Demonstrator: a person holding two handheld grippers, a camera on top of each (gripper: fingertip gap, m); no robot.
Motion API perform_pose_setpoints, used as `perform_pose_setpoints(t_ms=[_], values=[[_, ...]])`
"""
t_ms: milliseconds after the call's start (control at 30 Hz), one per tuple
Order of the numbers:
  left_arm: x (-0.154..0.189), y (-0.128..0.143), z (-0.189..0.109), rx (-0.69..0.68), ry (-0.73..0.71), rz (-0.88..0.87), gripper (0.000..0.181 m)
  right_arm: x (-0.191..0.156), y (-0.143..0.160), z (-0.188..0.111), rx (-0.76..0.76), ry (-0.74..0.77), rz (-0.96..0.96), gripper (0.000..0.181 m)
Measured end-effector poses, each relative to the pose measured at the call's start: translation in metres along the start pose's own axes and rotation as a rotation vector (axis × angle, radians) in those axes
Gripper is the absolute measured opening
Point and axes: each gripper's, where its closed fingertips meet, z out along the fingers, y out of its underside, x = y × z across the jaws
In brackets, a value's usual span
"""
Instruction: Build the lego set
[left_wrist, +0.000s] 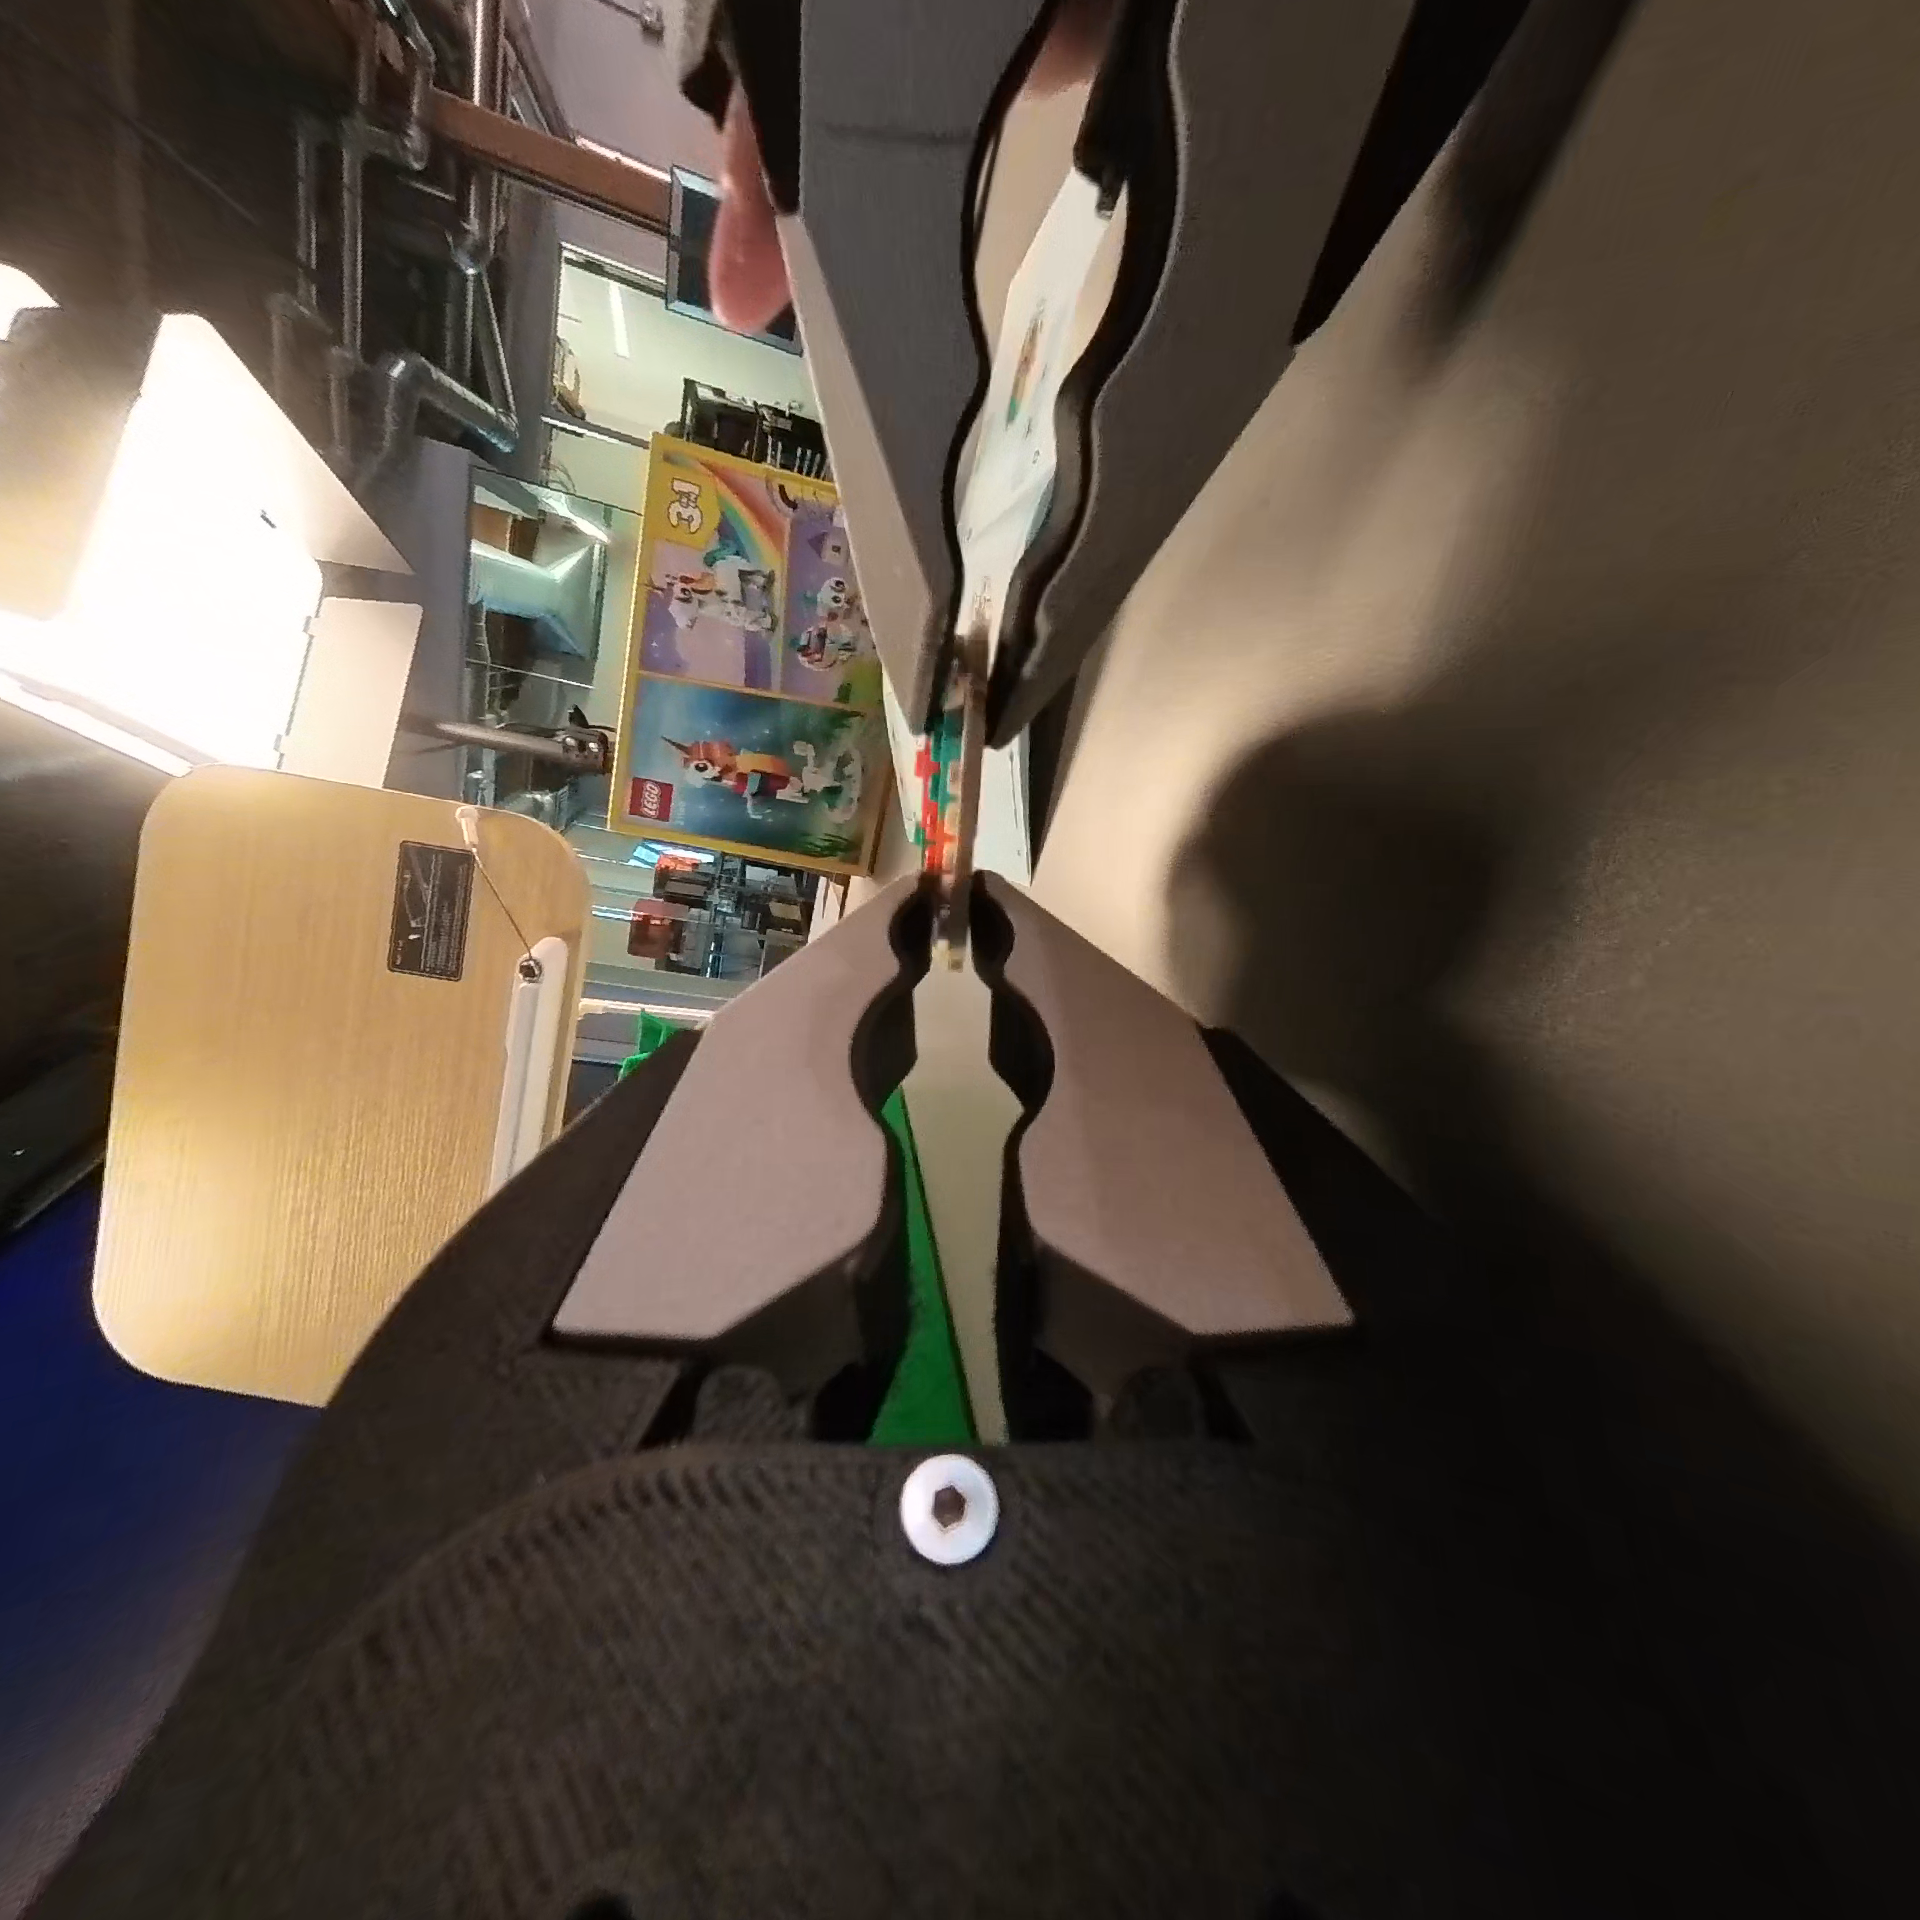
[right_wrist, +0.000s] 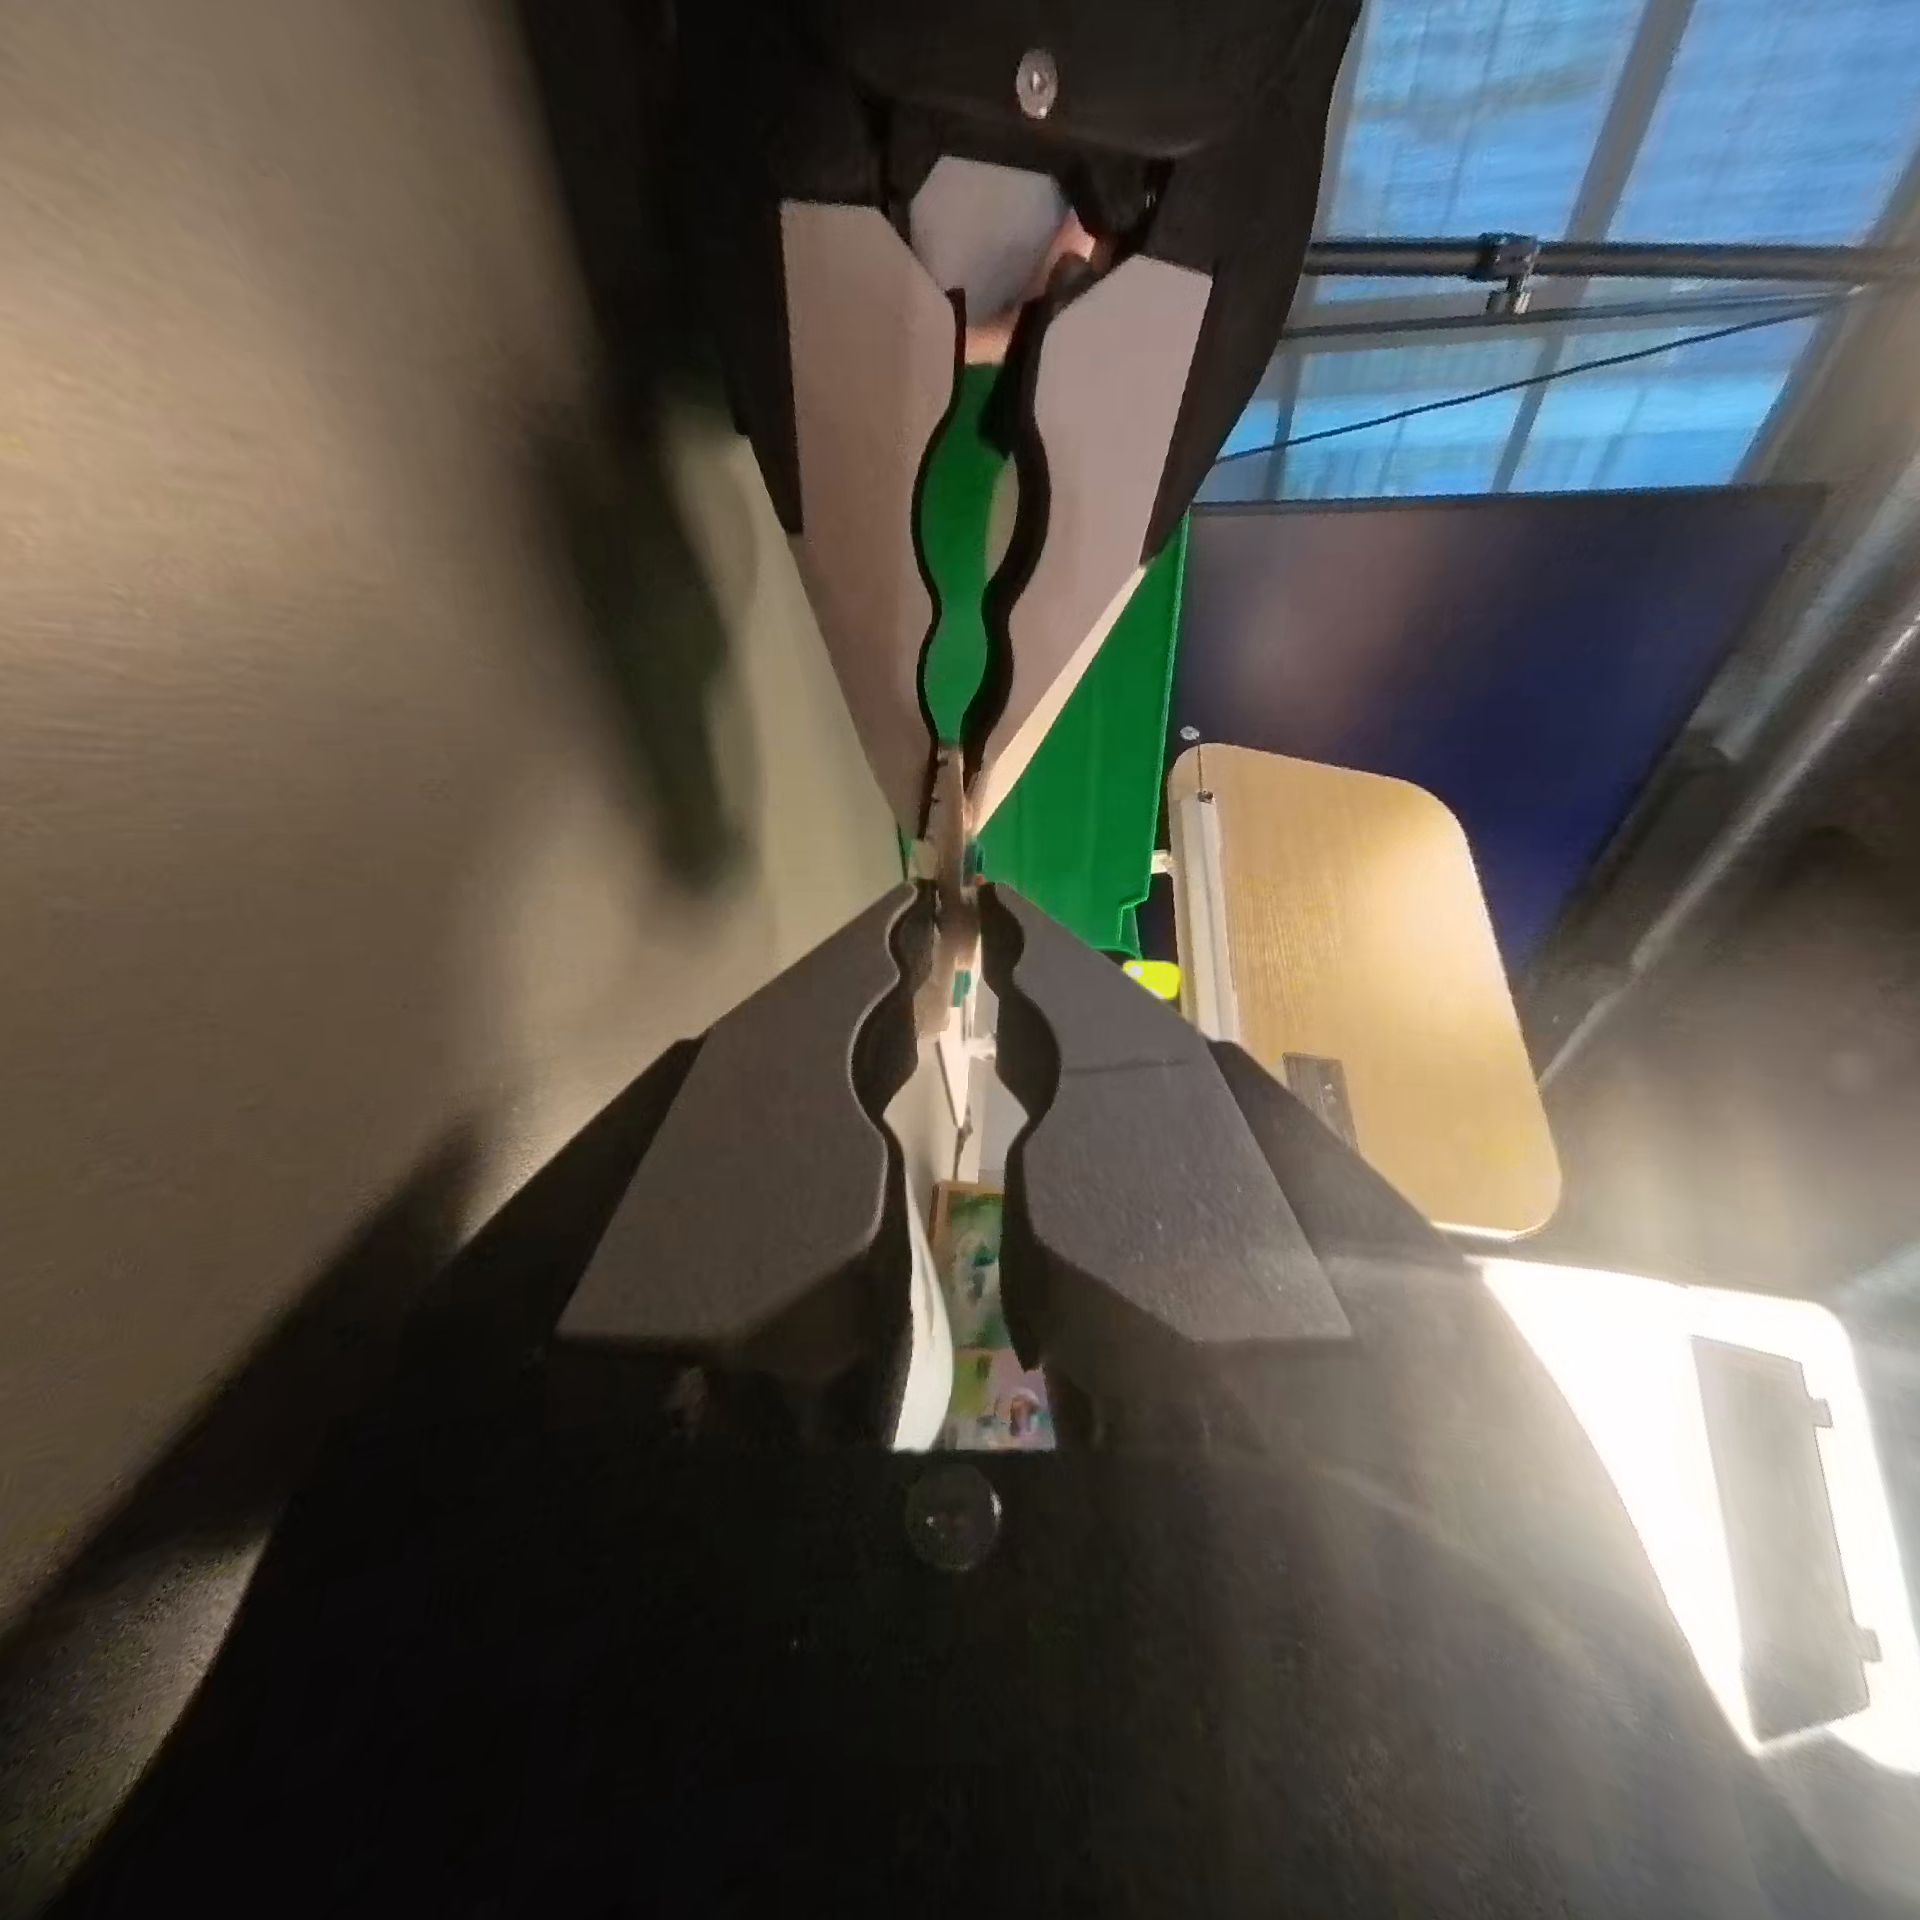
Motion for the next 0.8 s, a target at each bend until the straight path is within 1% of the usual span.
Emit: perform_pose_setpoints(t_ms=[67,133,200,267,433,567,633,700,800], values=[[0.000,-0.002,0.000,0.019,0.001,-0.022,0.008,0.000,0.005,-0.002,-0.025,-0.010,0.024,0.007],[-0.004,0.000,0.000,0.014,-0.013,-0.061,0.028,-0.005,0.011,-0.005,-0.059,-0.040,0.044,0.007],[-0.009,0.001,0.000,0.016,-0.026,-0.109,0.043,-0.009,0.012,-0.009,-0.072,-0.065,0.053,0.007],[-0.010,0.001,-0.001,0.019,-0.018,-0.139,0.049,-0.013,0.010,-0.011,-0.081,-0.088,0.053,0.007],[-0.004,0.001,-0.001,0.015,0.012,-0.132,0.045,-0.026,0.005,-0.015,-0.142,-0.138,-0.012,0.013],[-0.004,0.004,-0.002,0.000,0.022,-0.150,0.046,-0.029,0.009,-0.021,-0.177,-0.163,-0.002,0.011],[-0.008,0.004,-0.005,0.013,0.006,-0.157,0.044,-0.030,0.011,-0.025,-0.186,-0.170,0.014,0.016],[-0.011,0.003,-0.007,0.028,-0.005,-0.171,0.042,-0.031,0.010,-0.029,-0.173,-0.186,0.046,0.017],[-0.012,-0.002,-0.009,0.063,-0.002,-0.182,0.038,-0.037,-0.001,-0.038,-0.096,-0.244,0.111,0.020]])
